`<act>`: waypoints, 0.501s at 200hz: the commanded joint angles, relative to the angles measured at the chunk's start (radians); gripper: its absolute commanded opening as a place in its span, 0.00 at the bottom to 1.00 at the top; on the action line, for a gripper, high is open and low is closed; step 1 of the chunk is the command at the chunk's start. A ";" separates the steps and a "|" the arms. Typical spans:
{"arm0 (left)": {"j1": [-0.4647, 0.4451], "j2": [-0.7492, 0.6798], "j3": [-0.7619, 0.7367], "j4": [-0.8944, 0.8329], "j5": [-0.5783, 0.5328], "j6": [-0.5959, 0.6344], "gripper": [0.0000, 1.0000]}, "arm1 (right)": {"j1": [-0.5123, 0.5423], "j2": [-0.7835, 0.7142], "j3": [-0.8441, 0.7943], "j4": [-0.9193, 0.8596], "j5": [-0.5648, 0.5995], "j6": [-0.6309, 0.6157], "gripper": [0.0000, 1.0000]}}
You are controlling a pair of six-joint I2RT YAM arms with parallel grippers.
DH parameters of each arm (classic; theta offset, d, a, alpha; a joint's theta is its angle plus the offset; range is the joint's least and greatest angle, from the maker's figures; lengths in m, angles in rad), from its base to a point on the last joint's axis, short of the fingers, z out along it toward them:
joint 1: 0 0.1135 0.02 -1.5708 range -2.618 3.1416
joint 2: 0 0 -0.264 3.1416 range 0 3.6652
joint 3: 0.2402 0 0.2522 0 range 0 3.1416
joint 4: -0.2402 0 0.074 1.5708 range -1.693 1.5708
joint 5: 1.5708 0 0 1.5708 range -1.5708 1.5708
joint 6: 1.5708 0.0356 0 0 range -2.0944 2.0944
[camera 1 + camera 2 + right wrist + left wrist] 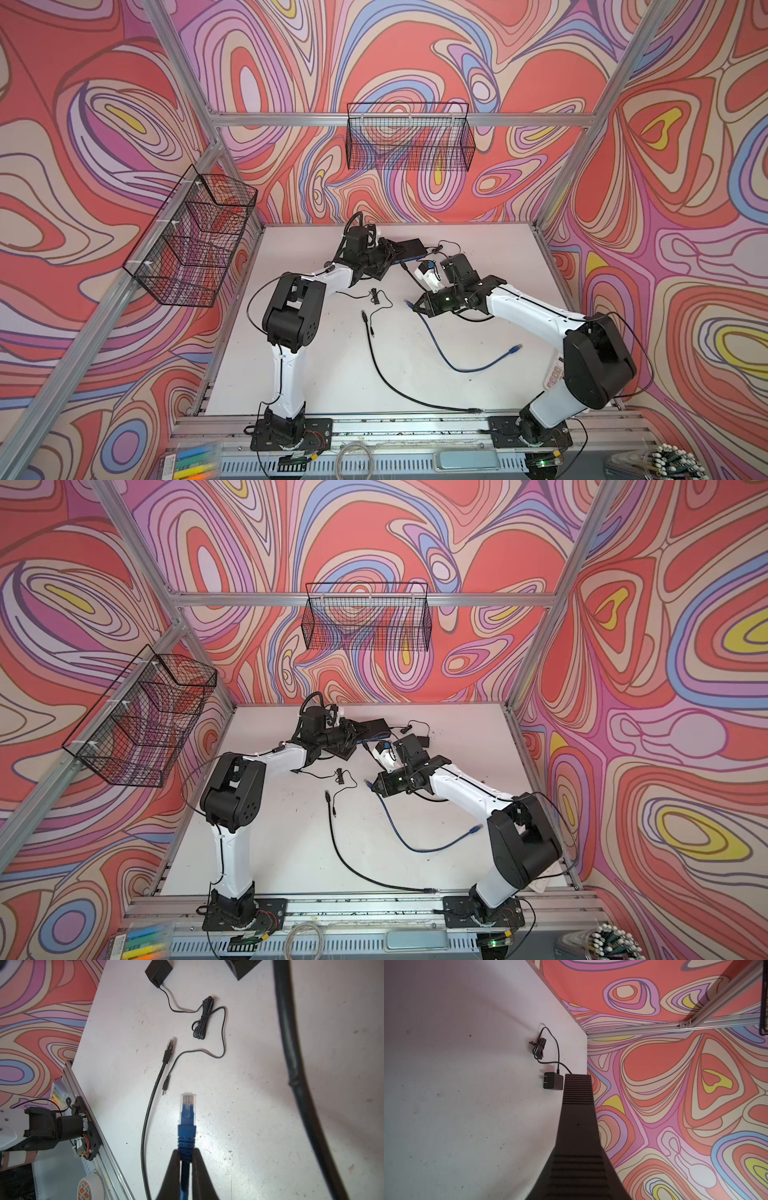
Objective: Insert the plug into the switch port
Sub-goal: 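Raise the blue plug under the switch's ports with the right gripper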
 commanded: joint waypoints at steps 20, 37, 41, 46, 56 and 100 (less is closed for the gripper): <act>0.007 -0.011 -0.019 -0.003 0.002 0.047 0.04 | -0.002 -0.152 0.013 -0.056 0.019 -0.003 0.00; 0.015 -0.028 -0.045 -0.026 0.005 0.081 0.04 | -0.002 -0.184 0.014 -0.089 0.053 -0.013 0.00; 0.019 -0.031 -0.052 -0.029 0.006 0.087 0.04 | -0.002 -0.190 0.013 -0.095 0.057 -0.015 0.00; 0.023 -0.036 -0.063 -0.032 0.008 0.097 0.04 | -0.001 -0.195 0.012 -0.102 0.064 -0.017 0.00; 0.032 -0.045 -0.084 -0.037 0.011 0.107 0.04 | -0.002 -0.202 0.013 -0.116 0.087 -0.024 0.00; 0.058 -0.088 -0.162 -0.037 0.046 0.154 0.04 | -0.005 -0.178 0.038 -0.178 0.171 -0.063 0.00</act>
